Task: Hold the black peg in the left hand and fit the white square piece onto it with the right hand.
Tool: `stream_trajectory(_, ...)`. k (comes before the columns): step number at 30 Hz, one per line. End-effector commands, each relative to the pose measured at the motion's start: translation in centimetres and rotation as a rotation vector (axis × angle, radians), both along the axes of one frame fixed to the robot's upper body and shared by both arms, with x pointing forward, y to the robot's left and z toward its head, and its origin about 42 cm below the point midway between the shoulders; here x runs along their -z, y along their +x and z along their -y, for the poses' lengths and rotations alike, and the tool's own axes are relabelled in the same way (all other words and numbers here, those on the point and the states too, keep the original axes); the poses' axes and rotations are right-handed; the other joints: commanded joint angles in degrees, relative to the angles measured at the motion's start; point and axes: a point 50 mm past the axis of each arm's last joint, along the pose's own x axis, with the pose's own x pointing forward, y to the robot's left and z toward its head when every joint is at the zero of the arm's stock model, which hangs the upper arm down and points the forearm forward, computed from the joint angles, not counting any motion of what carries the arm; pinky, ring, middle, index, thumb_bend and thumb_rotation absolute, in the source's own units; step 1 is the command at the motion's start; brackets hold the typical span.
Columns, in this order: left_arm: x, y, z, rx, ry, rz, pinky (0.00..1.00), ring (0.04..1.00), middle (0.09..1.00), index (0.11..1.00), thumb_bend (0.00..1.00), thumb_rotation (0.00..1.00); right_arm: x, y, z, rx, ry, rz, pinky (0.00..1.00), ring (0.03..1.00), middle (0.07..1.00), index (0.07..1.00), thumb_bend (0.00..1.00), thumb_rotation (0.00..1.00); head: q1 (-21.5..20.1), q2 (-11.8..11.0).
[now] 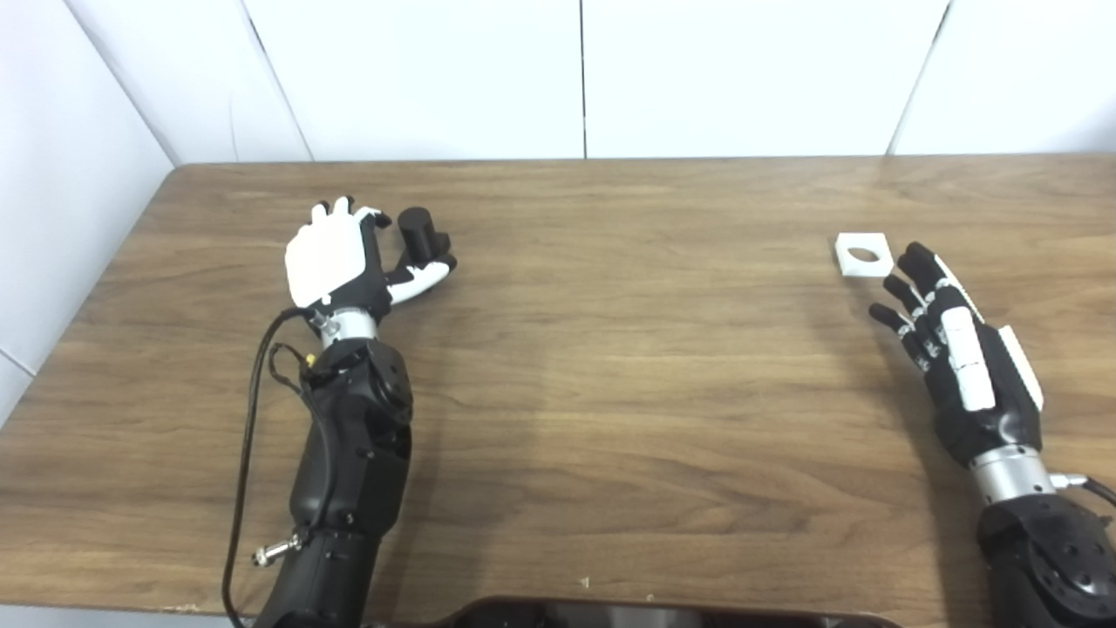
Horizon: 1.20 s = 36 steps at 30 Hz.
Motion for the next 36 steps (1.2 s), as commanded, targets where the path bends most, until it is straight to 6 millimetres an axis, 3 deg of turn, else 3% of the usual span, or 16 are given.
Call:
stream_trajectory(1,-2.0,1.1,-0.2,-0.009,0.045,0.074,0.95,1.0,0.952,0.726,0.81,0.56,1.0,-0.6,-0.2,0.006,0.033,-0.008,0.87,0.952,0.963,0.938,0.56,0.84,0.11,0.01)
stream_trajectory(13,-1.0,1.3,-0.6,-0.02,0.07,0.045,0.95,1.0,0.948,0.739,0.78,0.53,0.9,-0.8,0.0,0.007,0.04,-0.009,0.88,0.963,0.968,0.935,0.56,0.85,0.15,-0.03)
stream_trajectory(36,0.2,1.9,-0.9,-0.016,0.085,0.021,0.94,0.985,0.922,0.634,0.74,0.43,0.6,-0.7,-0.1,-0.003,0.025,0.002,0.88,0.961,0.965,0.941,0.55,0.86,-0.25,0.03)
